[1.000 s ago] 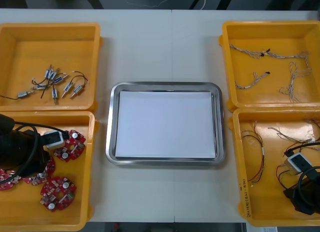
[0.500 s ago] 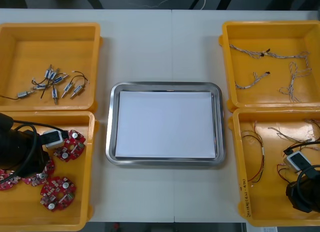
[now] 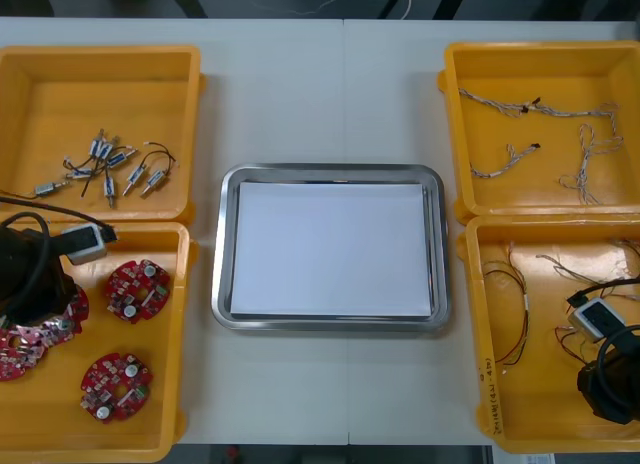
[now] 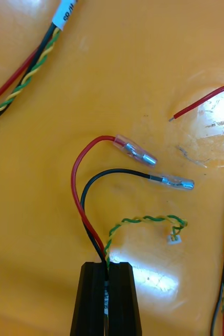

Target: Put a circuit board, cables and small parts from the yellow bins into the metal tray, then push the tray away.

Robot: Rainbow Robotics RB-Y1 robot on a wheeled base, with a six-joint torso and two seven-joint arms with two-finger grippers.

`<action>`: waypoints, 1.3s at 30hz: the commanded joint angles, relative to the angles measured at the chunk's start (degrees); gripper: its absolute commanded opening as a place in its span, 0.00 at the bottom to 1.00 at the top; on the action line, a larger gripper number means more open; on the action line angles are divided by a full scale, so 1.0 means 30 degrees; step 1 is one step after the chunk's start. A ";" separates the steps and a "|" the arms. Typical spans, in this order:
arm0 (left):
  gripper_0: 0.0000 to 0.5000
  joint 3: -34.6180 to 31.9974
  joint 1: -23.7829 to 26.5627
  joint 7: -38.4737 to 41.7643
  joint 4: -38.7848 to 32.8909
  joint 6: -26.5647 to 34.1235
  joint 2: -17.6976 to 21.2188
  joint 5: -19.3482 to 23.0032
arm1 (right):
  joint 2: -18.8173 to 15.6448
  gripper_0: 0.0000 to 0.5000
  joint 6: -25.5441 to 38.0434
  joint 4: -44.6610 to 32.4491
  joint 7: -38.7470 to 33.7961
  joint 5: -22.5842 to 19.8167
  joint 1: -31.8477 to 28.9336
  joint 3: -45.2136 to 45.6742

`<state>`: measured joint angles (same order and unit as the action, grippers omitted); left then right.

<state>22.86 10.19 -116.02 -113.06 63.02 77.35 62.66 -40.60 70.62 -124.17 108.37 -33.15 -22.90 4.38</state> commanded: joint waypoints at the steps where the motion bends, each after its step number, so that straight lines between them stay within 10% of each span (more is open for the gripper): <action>1: 0.00 -0.2406 -0.0877 -0.3015 -0.0018 0.1259 -0.0206 0.0412 | -0.0266 0.00 0.1333 -0.1501 -0.0617 -0.0201 0.0397 0.1265; 20: 0.00 -0.8266 -0.2079 -0.1550 -0.0897 0.6357 -0.2667 0.0793 | -0.1760 0.00 0.8072 -0.3698 -0.1378 -0.5563 0.3092 0.6392; 39: 0.00 -0.8939 -0.0643 0.5627 -0.5496 1.1367 -0.4600 -0.0525 | -0.4221 0.00 1.1939 -0.3728 -0.2872 -0.9606 0.7867 0.7183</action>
<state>-2.69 5.38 -107.69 -126.81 94.88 65.61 61.62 -51.11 104.13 -133.82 101.40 -61.01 -4.35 25.38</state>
